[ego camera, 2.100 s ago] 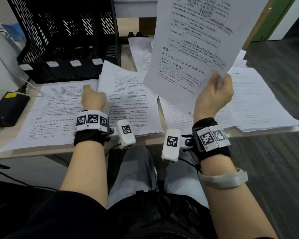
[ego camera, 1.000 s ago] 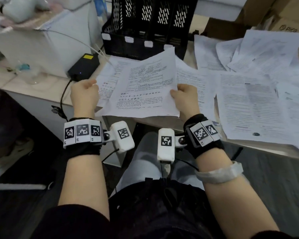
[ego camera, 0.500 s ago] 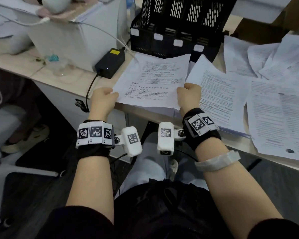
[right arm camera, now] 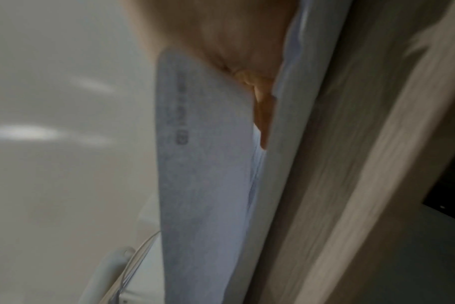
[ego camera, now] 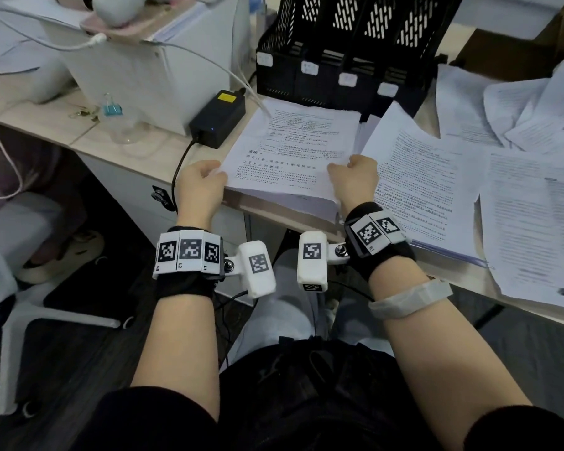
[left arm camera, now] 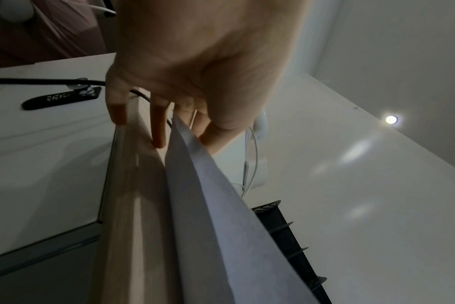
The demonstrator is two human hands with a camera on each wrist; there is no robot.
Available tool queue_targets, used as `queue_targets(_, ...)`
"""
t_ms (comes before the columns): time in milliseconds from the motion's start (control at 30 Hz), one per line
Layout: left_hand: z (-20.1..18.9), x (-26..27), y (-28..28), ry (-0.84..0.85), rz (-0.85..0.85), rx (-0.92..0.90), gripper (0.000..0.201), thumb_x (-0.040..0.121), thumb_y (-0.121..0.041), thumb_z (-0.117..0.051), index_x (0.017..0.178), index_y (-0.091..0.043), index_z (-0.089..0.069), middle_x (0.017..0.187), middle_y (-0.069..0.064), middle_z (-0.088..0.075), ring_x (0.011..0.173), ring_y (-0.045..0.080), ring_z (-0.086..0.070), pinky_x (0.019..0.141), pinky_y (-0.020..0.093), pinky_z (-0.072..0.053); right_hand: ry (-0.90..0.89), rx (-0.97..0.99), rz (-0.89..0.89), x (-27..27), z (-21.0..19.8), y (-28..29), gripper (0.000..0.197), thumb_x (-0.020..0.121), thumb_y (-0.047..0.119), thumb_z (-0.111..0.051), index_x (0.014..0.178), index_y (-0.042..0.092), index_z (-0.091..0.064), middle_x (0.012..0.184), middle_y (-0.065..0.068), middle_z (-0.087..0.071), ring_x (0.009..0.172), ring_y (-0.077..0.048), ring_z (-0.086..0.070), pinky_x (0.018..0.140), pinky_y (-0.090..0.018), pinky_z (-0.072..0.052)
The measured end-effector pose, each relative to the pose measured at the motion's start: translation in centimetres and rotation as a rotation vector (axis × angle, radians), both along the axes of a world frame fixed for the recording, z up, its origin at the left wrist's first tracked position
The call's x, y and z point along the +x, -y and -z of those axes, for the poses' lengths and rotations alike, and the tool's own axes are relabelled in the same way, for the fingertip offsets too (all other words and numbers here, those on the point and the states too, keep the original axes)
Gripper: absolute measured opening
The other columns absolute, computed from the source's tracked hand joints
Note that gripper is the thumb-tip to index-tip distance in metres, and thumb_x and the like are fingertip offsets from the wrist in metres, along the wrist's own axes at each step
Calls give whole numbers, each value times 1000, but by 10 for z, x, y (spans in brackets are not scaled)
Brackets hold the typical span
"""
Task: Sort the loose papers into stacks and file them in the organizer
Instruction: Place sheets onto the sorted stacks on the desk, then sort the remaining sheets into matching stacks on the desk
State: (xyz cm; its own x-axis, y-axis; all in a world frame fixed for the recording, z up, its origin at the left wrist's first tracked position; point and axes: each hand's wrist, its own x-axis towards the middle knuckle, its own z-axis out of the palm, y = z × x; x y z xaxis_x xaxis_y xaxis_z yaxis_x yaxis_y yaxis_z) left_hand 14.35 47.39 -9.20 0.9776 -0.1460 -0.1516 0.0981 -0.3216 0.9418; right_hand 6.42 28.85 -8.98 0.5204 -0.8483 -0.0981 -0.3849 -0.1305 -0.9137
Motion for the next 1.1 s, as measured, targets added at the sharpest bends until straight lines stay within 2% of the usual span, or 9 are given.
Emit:
queue_targets(33, -2, -1, 1, 12, -19, -6, 36, 86, -10, -54, 122, -6, -60, 125, 9, -60, 116, 20, -55, 102, 28, -41, 13, -13, 5, -4, -3, 0, 3, 84, 6, -59, 85, 5, -57, 91, -6, -54, 83, -20, -52, 71, -23, -40)
queue_targets(133, -8, -4, 2, 45, -78, -12, 40, 75, -26, -54, 113, -20, -66, 119, 1, -65, 115, 21, -57, 106, 41, -41, 55, -51, 0, -15, -12, 2, 36, 87, 12, -61, 119, -3, -56, 118, -16, -60, 107, -27, -57, 87, -27, -44)
queue_targets(200, -15, -8, 6, 90, -88, -17, 42, 71, -30, -52, 110, -25, -67, 112, -4, -66, 113, 18, -58, 106, 43, -40, 61, -73, -13, -24, -18, 4, 46, 87, 15, -62, 130, -1, -52, 133, -13, -55, 121, -24, -52, 100, -27, -41)
queue_targets(267, -25, -16, 11, 137, -67, -16, 38, 73, -30, -53, 109, -26, -67, 112, -6, -66, 113, 16, -58, 106, 44, -40, 95, -64, -27, -33, -23, 8, 39, 86, 13, -62, 124, 3, -60, 128, -11, -60, 119, -22, -55, 103, -32, -43)
queue_targets(367, -38, -27, 23, 197, 9, -31, 26, 80, -26, -56, 104, -30, -66, 117, -5, -65, 116, 14, -56, 108, 44, -38, 107, -78, -42, -50, -31, 14, 29, 84, 12, -63, 112, 5, -67, 115, -9, -67, 105, -16, -60, 92, -24, -46)
queue_targets(500, -48, -41, 46, 252, 122, -82, 29, 88, -13, -56, 115, -13, -64, 117, 1, -66, 113, 11, -58, 106, 32, -43, 86, -91, -79, -75, -36, 28, 28, 84, 11, -64, 110, 5, -68, 110, -8, -69, 96, -12, -60, 83, -21, -44)
queue_targets(600, -52, -53, 67, 275, 261, -58, 28, 89, -10, -56, 117, -8, -64, 116, 3, -65, 106, 8, -58, 99, 22, -44, -47, -132, -197, -95, -37, 41, 35, 82, 13, -68, 116, 8, -65, 115, -4, -67, 108, -15, -60, 86, -21, -42)
queue_targets(833, -47, -92, 109, 201, 609, 104, 29, 92, -12, -56, 119, -6, -63, 120, 6, -64, 107, 10, -56, 93, 20, -39, -451, -187, -542, -140, -33, 59, 81, 66, 29, -85, 137, 19, -48, 144, 3, -45, 135, -14, -38, 104, -21, -27)
queue_targets(1100, -52, -125, 148, 196, 725, 161, 28, 94, -18, -54, 119, -9, -63, 121, 4, -64, 108, 10, -55, 92, 21, -37, -469, -145, -588, -167, -25, 67, 80, 71, 35, -81, 140, 18, -45, 148, 3, -40, 136, -14, -36, 107, -23, -27)
